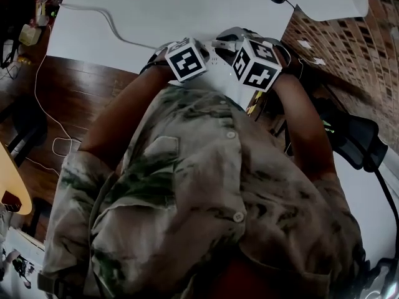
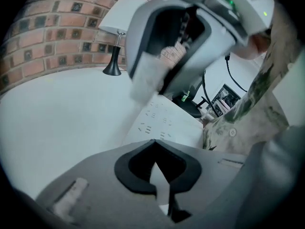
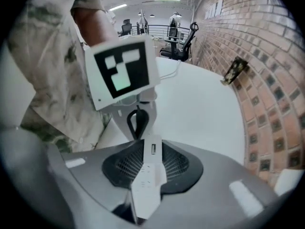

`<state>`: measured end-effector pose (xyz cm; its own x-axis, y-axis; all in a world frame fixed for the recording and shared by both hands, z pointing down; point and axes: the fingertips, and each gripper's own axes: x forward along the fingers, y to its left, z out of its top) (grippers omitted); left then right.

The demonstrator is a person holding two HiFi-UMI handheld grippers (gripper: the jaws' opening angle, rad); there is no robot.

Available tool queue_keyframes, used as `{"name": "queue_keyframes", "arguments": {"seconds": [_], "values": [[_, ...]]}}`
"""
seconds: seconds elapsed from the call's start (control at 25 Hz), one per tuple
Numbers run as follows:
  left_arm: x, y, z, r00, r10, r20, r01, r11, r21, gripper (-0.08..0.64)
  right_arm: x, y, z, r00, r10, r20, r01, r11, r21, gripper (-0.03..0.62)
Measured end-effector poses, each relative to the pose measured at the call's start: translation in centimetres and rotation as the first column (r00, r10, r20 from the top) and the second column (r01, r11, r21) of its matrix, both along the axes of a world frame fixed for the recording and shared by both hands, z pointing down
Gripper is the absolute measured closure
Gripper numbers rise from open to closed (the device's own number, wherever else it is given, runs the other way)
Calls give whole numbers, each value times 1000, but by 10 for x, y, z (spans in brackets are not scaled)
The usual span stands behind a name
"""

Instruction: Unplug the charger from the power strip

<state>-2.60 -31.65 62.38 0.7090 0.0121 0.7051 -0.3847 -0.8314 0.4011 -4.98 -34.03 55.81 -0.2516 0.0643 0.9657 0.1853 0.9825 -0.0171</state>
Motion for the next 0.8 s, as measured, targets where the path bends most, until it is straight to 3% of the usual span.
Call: {"name": "queue_keyframes", "arguments": {"seconds": [0.2, 0.4, 0.52, 0.64, 0.8], "values": [[2, 2, 0, 1000, -4, -3, 4, 1000, -12, 563, 11, -36, -62, 991, 107, 84, -116, 987, 113, 489], [-7, 0, 2, 1000, -8, 9, 8, 999, 33, 558, 36, -26, -76, 949, 270, 164, -291, 949, 125, 489], [-5, 6, -7, 997, -58, -46, 59, 998, 23, 558, 55, -11, -83, 922, 322, 216, -356, 924, 142, 489], [0, -1, -37, 985, -133, -112, 142, 986, 81, 557, 78, 2, -98, 872, 390, 297, -445, 883, 149, 489], [1, 10, -89, 941, -251, -228, 294, 939, 176, 557, 107, 35, -121, 786, 445, 429, -542, 830, 133, 488]]}}
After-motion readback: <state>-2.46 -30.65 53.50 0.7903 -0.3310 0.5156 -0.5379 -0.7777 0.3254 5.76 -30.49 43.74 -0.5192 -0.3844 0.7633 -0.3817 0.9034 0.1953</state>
